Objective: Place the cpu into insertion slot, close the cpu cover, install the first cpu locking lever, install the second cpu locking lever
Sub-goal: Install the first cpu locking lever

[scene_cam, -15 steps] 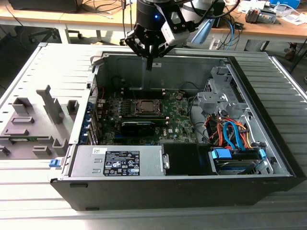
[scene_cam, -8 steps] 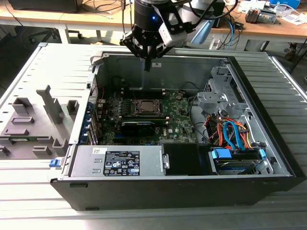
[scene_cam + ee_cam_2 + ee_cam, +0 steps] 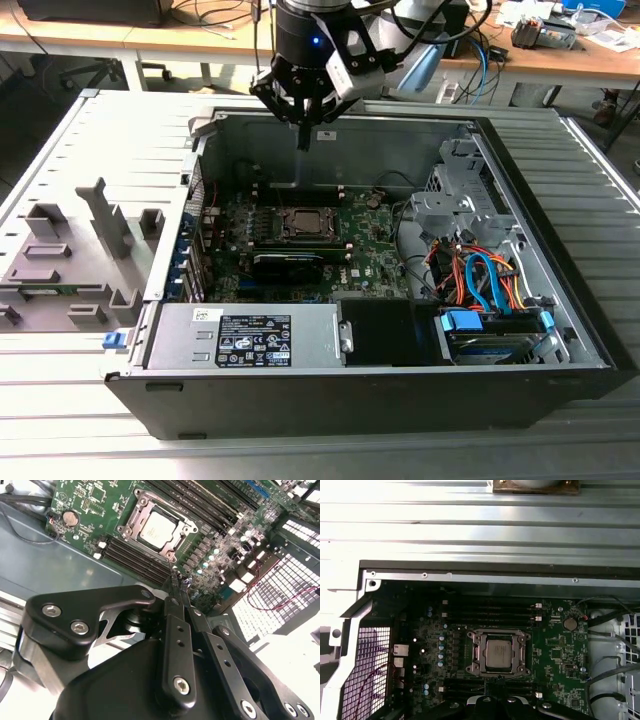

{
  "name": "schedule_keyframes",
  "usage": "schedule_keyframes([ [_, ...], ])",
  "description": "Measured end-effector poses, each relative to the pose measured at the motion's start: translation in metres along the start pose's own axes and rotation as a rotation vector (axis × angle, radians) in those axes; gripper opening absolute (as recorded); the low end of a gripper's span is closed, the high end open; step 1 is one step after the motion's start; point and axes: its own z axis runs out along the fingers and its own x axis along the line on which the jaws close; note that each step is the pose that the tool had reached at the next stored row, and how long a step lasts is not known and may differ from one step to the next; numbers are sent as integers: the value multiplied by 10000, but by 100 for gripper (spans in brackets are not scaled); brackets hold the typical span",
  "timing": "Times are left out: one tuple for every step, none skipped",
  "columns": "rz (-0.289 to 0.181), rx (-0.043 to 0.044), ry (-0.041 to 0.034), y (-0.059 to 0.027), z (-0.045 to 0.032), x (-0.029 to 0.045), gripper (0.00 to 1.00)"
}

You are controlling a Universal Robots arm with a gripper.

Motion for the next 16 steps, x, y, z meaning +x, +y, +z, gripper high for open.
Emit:
schedule_keyframes([
  [0,0,0,1,2,7,11],
  [0,-1,-1,2,3,13,11],
  [0,-2,-1,3,5,19,11],
  [0,-1,-1,3,6,25,11],
  [0,-1,-1,4,8,30,11],
  [0,-1,-1,4,9,36,11],
  [0,-1,-1,5,12,44,11],
  [0,-1,0,5,14,51,11],
  [0,-1,-1,5,15,54,11],
  [0,-1,-1,5,16,57,11],
  [0,-1,-1,6,17,60,11],
  [-1,-1,0,6,18,62,11],
  [-1,-1,-1,6,19,65,11],
  [-1,-1,-1,6,20,68,11],
  [0,-1,0,7,21,71,11],
  [2,-1,0,7,22,74,11],
])
